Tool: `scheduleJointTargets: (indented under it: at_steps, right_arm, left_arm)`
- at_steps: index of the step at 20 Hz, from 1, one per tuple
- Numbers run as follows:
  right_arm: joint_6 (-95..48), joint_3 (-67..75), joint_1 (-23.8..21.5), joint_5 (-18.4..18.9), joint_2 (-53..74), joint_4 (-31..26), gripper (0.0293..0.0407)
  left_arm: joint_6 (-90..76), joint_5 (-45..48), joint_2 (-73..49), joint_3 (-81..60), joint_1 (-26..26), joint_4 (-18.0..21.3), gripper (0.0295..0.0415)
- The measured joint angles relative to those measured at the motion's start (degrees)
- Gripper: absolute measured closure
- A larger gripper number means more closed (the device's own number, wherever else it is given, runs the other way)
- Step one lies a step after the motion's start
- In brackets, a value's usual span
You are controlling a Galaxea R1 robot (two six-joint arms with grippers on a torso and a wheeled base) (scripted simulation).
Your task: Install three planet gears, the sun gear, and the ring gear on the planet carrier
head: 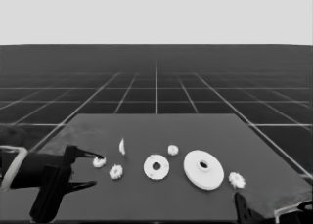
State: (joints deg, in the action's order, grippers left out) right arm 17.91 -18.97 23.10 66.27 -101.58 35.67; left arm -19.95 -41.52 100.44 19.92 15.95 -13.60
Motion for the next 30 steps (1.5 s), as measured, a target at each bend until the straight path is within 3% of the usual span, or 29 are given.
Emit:
scheduleJointTargets:
  at_steps: [1, 2, 3, 4, 5, 6, 7, 8, 10, 13, 14, 15, 17, 23, 25, 30]
  right_arm:
    - [0.08, -1.34, -1.17, 0.56, 0.32, 1.78, 0.0392]
    - [0.12, -2.13, -1.85, 0.88, 0.52, 2.83, 0.0363]
    - [0.15, -2.58, -2.24, 1.08, 0.63, 3.44, 0.0332]
    - [0.17, -2.84, -2.47, 1.19, 0.70, 3.80, 0.0320]
    - [0.18, -2.99, -2.60, 1.25, 0.73, 4.01, 0.0317]
    - [0.18, -3.07, -2.67, 1.29, 0.76, 4.13, 0.0316]
    - [0.18, -3.12, -2.72, 1.31, 0.77, 4.20, 0.0315]
    - [0.19, -3.15, -2.74, 1.33, 0.77, 4.24, 0.0315]
    - [0.19, -3.18, -2.77, 1.34, 0.78, 4.28, 0.0315]
    - [0.19, -3.19, -2.77, 1.34, 0.78, 4.30, 0.0315]
    - [0.19, -3.19, -2.77, 1.34, 0.78, 4.30, 0.0315]
    - [0.19, -3.19, -2.78, 1.34, 0.78, 4.30, 0.0315]
    - [0.19, -3.19, -2.78, 1.34, 0.78, 4.30, 0.0315]
    - [0.19, -3.19, -2.78, 1.34, 0.78, 4.30, 0.0315]
    - [0.19, -3.19, -2.78, 1.34, 0.78, 4.30, 0.0315]
    - [0.19, -3.19, -2.78, 1.34, 0.78, 4.30, 0.0315]
  left_arm:
    - [-0.06, 1.12, 0.06, 1.63, 1.49, -1.69, 0.0414]
    - [-0.10, 1.80, 0.08, 2.64, 2.40, -2.72, 0.0396]
    - [-0.12, 2.19, 0.10, 3.22, 2.93, -3.31, 0.0364]
    - [27.71, -23.18, 11.73, 4.65, 0.71, -30.86, 0.0334]
    - [56.36, -50.96, 26.48, 9.16, 0.43, -25.14, 0.0314]
    - [78.84, -53.48, 34.66, 19.29, 0.36, -8.16, 0.0307]
    - [87.76, -52.31, 37.12, 28.31, -0.51, 2.17, 0.0314]
    - [91.29, -50.85, 38.13, 34.76, -1.38, 8.01, 0.0320]
    - [93.35, -49.55, 39.26, 41.86, -2.38, 13.41, 0.0325]
    - [93.64, -49.15, 39.91, 45.49, -2.86, 15.68, 0.0326]
    - [93.92, -46.24, 39.83, 45.45, -11.93, 5.25, 0.0326]
    - [92.87, -44.29, 40.58, 47.81, -19.73, -0.89, 0.0326]
    - [90.50, -41.65, 42.29, 52.85, -26.01, -5.69, 0.0326]
    - [89.02, -40.15, 43.38, 55.90, -28.21, -7.29, 0.0325]
    - [88.93, -40.02, 43.45, 56.13, -28.28, -7.47, 0.0396]
    - [88.87, -39.91, 43.52, 56.32, -28.46, -7.61, 0.0398]
